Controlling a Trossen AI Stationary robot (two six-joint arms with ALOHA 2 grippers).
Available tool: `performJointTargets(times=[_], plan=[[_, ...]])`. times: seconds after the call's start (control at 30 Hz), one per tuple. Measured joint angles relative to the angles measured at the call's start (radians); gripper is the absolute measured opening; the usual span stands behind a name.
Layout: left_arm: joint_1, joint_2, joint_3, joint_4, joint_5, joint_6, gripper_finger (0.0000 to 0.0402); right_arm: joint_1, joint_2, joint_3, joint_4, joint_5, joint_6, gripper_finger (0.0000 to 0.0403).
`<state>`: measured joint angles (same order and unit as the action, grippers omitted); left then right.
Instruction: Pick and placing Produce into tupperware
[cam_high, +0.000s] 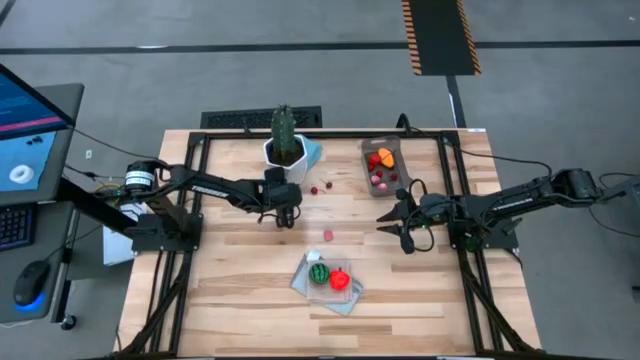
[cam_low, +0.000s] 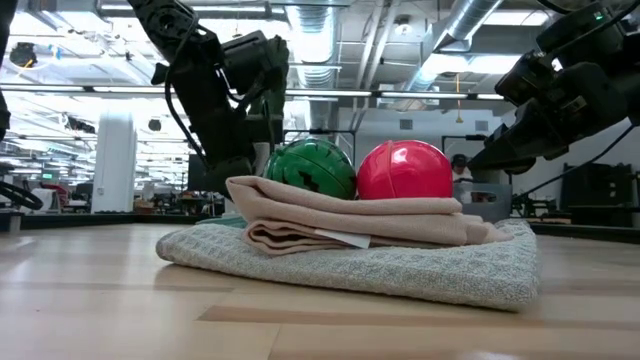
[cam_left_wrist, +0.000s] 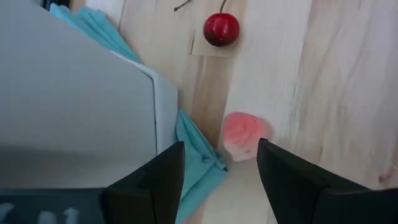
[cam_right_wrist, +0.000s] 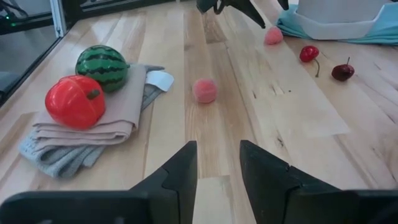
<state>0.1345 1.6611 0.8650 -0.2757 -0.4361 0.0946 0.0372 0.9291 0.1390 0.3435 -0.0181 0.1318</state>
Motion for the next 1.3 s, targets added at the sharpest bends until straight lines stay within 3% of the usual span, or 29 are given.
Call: performJointTargets(times=[0.77,1.17,1.3], plan=[[0.022,0.011,-0.001,0.015,0.179,0.034,0.019,0.0,0.0,0.0,0.0,0.0,0.0,0.0145],[0.03,0.085,0.004,0.077,0.142,0.045,0.0189,0.0,0.0,0.002,-0.022,0.0,0.0,0.0144],[0.024,0.09,0.004,0.081,0.154,0.025,0.0168,0.0,0.0,0.002,-0.026,0.0,0.0,0.0146]])
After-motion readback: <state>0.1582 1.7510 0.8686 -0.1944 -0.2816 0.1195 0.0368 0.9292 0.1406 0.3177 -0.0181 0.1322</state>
